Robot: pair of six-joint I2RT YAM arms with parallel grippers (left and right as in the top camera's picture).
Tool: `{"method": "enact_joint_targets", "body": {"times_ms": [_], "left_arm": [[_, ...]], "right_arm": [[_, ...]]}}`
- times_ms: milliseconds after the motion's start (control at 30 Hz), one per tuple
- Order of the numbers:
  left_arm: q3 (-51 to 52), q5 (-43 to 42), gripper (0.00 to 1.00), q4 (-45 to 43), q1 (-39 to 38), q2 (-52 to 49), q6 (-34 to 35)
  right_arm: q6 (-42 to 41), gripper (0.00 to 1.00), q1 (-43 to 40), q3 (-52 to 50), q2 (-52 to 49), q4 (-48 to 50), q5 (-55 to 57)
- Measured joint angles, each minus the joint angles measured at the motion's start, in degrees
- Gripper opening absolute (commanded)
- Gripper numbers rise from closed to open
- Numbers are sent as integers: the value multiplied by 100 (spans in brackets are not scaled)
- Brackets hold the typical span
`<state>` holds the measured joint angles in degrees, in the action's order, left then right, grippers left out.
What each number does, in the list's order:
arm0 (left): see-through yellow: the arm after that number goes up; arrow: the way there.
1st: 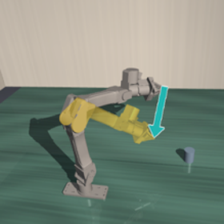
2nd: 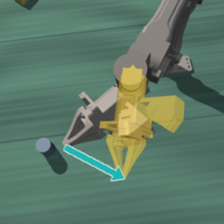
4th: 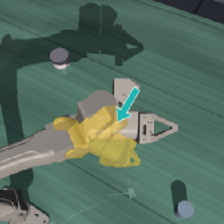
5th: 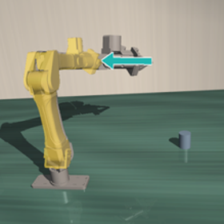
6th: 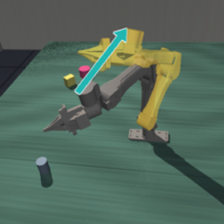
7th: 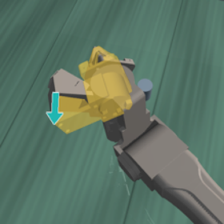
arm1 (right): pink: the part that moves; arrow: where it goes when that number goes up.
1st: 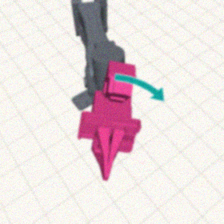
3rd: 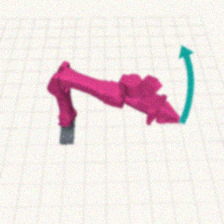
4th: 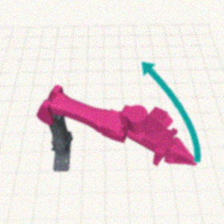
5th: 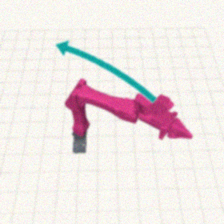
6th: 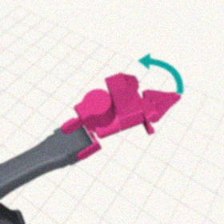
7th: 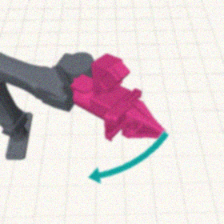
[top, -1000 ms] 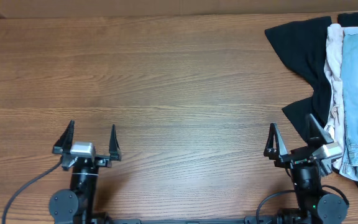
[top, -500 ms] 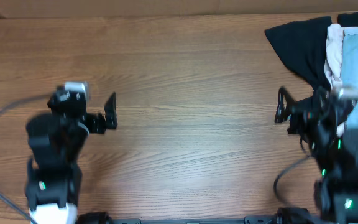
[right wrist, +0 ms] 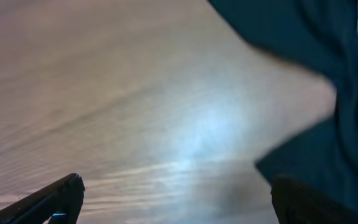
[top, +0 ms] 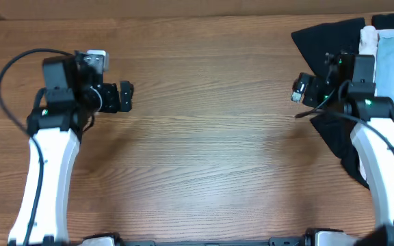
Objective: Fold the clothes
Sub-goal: 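Reach the right gripper into the clothes pile and grasp the denim shorts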
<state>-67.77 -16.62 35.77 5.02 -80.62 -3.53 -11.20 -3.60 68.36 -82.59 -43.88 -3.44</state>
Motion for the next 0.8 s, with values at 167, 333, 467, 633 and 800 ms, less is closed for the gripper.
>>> {"method": "enact_joint_targets", "body": {"times_ms": [167, 333, 467, 633, 800], "left_arm": [[0, -785, 100, -264, 0, -595, 0], [0, -1060, 100, -332, 0, -715, 0], [0, -1130, 100, -479, -4, -715, 0], [0, -1126, 100, -501, -151, -715, 0], [0, -960, 100, -498, -514, -715, 0]], "right_arm": [[-1121, 100, -946, 0, -306, -448, 111], [-1864, 100, -2487, 0, -330, -809, 247], [-2323, 100, -3366, -2, -330, -973, 431], [-2715, 100, -4052, -2, -330, -1128, 643], [-2809, 100, -4339, -9, -330, -1370, 1008]]}}
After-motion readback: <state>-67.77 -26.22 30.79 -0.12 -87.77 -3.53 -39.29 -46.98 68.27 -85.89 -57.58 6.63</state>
